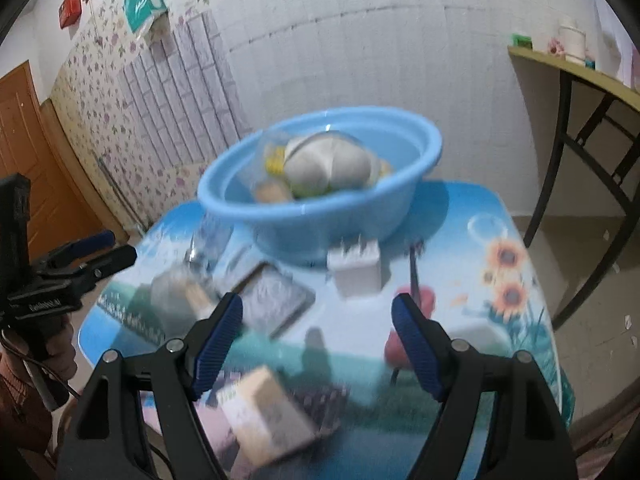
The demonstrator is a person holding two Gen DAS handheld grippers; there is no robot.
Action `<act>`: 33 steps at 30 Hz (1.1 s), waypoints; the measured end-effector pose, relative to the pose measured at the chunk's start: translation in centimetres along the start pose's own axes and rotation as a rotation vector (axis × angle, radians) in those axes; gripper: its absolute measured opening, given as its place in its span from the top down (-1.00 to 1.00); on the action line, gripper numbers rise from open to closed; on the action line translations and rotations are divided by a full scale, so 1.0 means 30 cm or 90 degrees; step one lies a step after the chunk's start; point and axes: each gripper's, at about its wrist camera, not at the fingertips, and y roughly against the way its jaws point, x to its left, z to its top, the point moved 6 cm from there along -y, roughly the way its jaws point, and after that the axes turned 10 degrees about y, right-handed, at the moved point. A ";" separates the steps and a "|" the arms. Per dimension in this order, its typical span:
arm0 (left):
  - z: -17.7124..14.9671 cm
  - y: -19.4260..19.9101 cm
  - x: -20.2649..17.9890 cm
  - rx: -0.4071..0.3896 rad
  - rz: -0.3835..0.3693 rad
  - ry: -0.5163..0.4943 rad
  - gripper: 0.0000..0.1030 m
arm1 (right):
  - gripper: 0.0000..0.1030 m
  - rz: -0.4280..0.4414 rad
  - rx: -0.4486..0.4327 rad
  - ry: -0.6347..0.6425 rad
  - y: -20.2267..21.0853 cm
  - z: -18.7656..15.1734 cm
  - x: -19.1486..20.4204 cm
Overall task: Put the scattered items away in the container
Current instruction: 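Grasp the clear plastic bag with left tool while right grasps the tissue pack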
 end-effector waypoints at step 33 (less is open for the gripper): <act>-0.108 -0.156 -0.135 0.064 -0.058 -0.070 -0.07 | 0.17 0.047 0.066 0.041 -0.034 -0.168 0.045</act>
